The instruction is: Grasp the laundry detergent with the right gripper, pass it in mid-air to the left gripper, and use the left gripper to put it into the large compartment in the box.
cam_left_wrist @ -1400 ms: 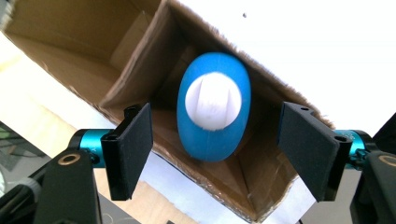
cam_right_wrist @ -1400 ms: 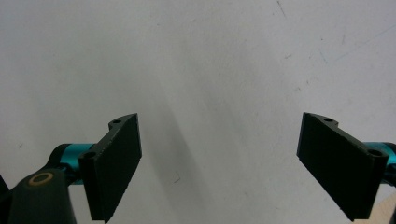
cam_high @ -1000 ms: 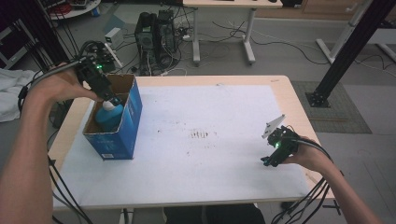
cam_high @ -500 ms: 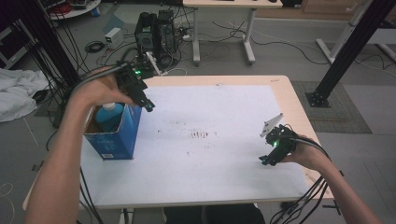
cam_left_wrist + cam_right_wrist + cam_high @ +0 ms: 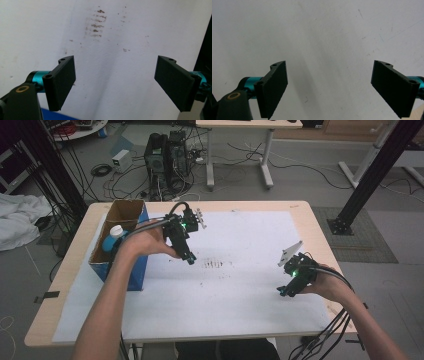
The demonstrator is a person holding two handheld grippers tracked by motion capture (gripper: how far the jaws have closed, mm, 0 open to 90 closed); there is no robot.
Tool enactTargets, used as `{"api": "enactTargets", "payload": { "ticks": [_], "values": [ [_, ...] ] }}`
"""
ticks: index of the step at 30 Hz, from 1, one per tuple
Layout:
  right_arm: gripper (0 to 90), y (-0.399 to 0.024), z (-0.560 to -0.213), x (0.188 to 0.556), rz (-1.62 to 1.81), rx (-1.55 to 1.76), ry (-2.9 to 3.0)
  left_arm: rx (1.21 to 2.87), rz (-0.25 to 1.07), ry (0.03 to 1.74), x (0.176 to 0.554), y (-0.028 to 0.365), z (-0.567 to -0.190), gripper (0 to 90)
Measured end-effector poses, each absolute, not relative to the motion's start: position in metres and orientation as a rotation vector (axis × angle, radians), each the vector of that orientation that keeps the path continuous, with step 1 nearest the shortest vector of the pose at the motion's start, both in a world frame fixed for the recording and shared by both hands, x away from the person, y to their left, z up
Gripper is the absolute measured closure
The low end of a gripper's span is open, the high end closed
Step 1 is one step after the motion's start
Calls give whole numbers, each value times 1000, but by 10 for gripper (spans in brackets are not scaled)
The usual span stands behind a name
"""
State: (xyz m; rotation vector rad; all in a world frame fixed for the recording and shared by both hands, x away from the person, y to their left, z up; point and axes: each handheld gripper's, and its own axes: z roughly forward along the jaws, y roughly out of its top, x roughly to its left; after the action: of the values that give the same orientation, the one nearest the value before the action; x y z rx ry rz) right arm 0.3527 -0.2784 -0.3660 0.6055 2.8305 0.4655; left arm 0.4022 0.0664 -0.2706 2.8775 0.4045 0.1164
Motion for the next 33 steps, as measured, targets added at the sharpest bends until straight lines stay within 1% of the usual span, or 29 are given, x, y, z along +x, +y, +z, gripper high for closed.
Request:
{"api": "enactTargets", "payload": {
  "ticks": [1, 2, 4, 7, 10, 19, 20, 23, 25, 33],
  "values": [
    [131, -278, -366, 352, 466, 621, 2829, 2890, 88, 401, 401, 60, -284, 174],
    [131, -278, -366, 352, 466, 621, 2829, 2890, 88, 401, 401, 60, -284, 174],
    [131, -278, -366, 352, 476, 611, 2821, 2894, 60, 401, 400, 55, -296, 174],
    [131, -278, -365, 352, 472, 618, 2819, 2905, 62, 411, 397, 49, -311, 174],
    [131, -279, -364, 352, 476, 620, 2815, 2906, 28, 402, 394, 44, -324, 174],
    [131, -282, -362, 352, 474, 631, 2809, 2897, 29, 405, 392, 45, -326, 174],
    [131, -282, -362, 351, 461, 666, 2812, 2898, 29, 435, 390, 45, -325, 174],
    [131, -282, -362, 350, 466, 661, 2810, 2890, 27, 441, 389, 46, -328, 174],
    [131, -282, -361, 350, 448, 667, 2816, 2911, 30, 427, 390, 45, -326, 174],
    [131, -282, -361, 349, 463, 672, 2807, 2891, 31, 440, 389, 45, -328, 174]
  ]
}}
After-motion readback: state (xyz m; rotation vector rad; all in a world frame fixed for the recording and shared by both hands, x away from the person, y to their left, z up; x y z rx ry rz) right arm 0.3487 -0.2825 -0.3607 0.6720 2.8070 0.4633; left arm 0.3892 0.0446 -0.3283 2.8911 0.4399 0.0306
